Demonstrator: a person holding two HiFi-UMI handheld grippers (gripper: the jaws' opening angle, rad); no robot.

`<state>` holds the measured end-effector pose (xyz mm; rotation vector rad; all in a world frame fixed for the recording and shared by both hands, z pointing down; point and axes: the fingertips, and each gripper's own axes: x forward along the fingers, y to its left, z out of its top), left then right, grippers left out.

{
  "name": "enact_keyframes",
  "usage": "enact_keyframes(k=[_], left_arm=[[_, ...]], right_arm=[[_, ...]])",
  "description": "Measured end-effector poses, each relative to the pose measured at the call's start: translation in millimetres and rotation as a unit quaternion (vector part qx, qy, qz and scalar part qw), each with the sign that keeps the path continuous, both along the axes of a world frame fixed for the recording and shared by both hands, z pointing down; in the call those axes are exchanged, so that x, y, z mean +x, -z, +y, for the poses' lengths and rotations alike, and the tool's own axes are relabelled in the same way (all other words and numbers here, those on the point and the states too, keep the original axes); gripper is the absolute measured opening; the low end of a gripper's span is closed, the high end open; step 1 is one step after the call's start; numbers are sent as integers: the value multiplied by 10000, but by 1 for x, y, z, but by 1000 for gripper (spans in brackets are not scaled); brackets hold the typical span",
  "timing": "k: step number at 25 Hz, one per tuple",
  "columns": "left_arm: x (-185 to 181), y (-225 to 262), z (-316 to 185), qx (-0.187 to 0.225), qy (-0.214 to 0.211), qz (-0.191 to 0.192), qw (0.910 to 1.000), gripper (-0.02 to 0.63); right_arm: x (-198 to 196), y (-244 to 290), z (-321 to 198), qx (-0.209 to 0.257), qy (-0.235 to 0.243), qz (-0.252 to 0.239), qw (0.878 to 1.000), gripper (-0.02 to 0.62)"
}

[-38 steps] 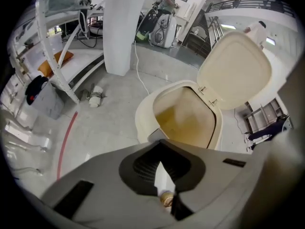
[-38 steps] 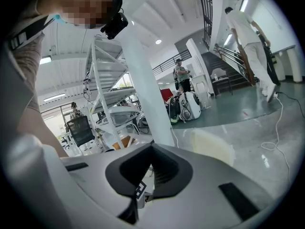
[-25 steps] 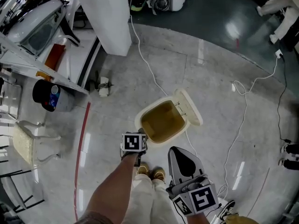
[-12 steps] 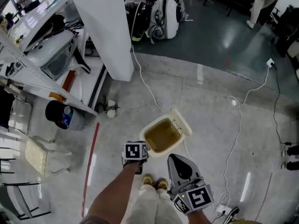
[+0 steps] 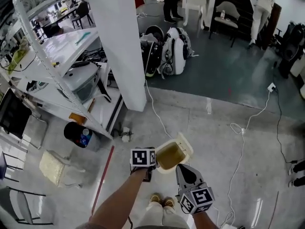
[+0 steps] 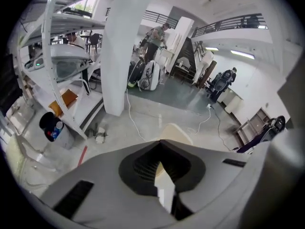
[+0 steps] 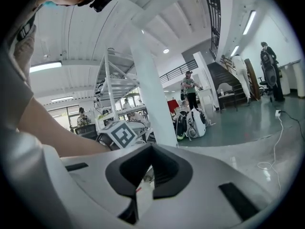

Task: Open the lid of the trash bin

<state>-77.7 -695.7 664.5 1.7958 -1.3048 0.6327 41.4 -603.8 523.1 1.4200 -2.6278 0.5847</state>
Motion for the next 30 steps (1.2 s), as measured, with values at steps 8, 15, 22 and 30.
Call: enact_keyframes(k=[8, 15, 22, 30], left_arm=[[10, 125, 15, 879, -103, 133, 9960, -2], [22, 211, 40, 1737, -241, 279, 9841, -2], [33, 268, 68, 2738, -461, 69, 9607, -2], [31, 272, 85, 3374, -325, -256, 9405, -3]], right_arm=[[5, 33, 16, -127, 27, -113, 9999, 18], [12, 55, 18, -144, -9, -215, 9997, 18], [7, 80, 3, 159, 104, -91, 9998, 18], [1, 100, -4, 462, 239, -39, 9986, 18]])
